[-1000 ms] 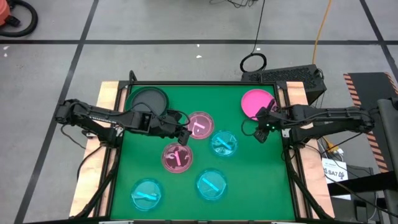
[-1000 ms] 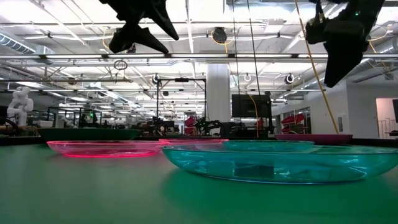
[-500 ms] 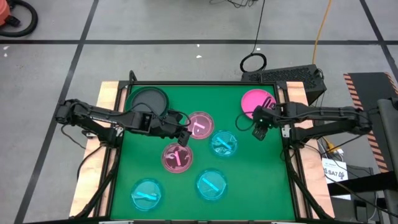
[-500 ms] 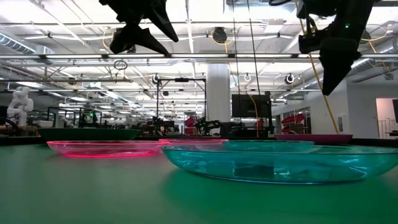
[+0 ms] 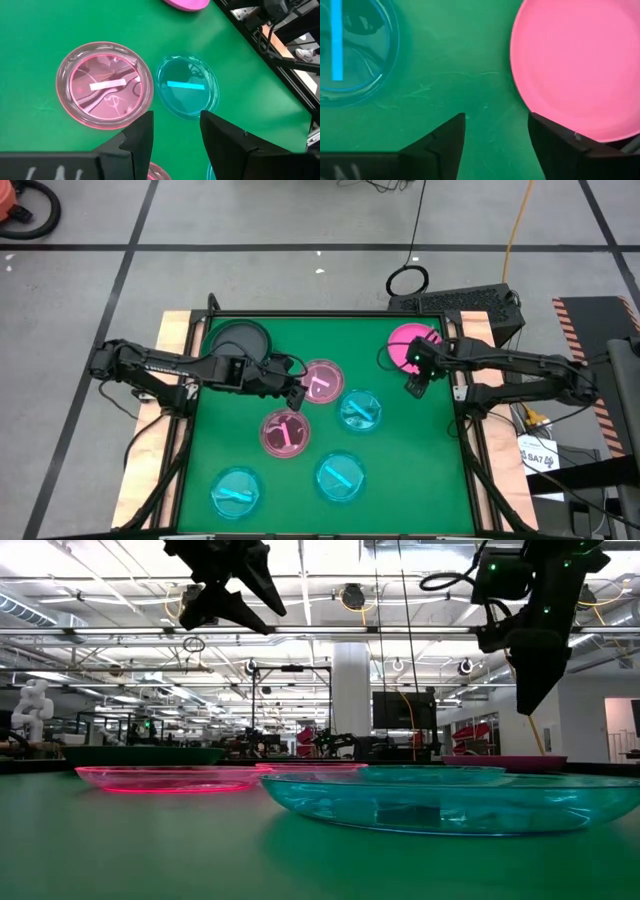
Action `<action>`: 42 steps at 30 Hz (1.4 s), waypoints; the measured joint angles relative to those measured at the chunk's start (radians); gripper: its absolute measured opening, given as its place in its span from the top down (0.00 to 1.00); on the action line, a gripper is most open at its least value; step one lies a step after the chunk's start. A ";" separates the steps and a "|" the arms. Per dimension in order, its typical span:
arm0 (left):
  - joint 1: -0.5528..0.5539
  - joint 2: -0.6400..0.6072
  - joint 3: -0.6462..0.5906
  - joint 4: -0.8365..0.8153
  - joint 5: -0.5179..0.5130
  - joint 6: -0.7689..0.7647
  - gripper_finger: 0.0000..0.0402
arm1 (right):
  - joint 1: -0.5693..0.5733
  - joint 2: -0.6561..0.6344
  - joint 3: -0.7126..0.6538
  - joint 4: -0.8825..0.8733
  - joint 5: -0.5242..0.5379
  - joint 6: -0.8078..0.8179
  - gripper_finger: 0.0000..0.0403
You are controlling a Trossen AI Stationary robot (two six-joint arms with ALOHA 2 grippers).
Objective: Stack plastic plates
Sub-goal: Stack the pink plate on top of the black plate
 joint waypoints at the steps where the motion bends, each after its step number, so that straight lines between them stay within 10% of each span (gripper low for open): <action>1: 0.000 0.000 0.000 0.000 0.000 0.004 0.58 | -0.010 0.003 0.000 0.001 0.001 -0.009 0.44; 11: 0.003 0.000 0.000 0.000 0.000 0.015 0.58 | -0.091 0.091 0.000 0.091 -0.035 -0.172 0.35; 42: 0.001 0.000 0.000 -0.001 0.032 0.003 0.58 | -0.094 0.456 0.001 0.231 -0.017 -0.250 0.58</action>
